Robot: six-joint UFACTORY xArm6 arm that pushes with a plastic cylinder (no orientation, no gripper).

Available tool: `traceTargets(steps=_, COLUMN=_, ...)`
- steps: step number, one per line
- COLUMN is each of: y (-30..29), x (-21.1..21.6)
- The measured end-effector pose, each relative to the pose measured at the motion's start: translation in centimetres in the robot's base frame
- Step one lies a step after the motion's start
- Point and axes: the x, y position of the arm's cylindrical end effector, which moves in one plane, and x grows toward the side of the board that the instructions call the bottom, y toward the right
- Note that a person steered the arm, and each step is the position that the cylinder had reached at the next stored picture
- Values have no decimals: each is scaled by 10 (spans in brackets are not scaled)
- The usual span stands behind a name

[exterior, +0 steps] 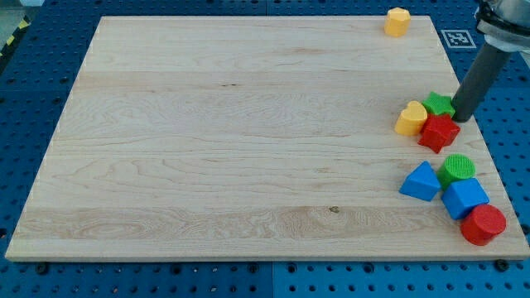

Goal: Move the red star to the left side of the board

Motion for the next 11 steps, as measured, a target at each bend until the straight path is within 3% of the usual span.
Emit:
traceTargets(steps=2, y=-25, x=30)
traceTargets(steps=6, y=-40, x=6)
traceTargets(steps=8, y=-66, x=42)
traceTargets(steps=11, y=-101, x=36)
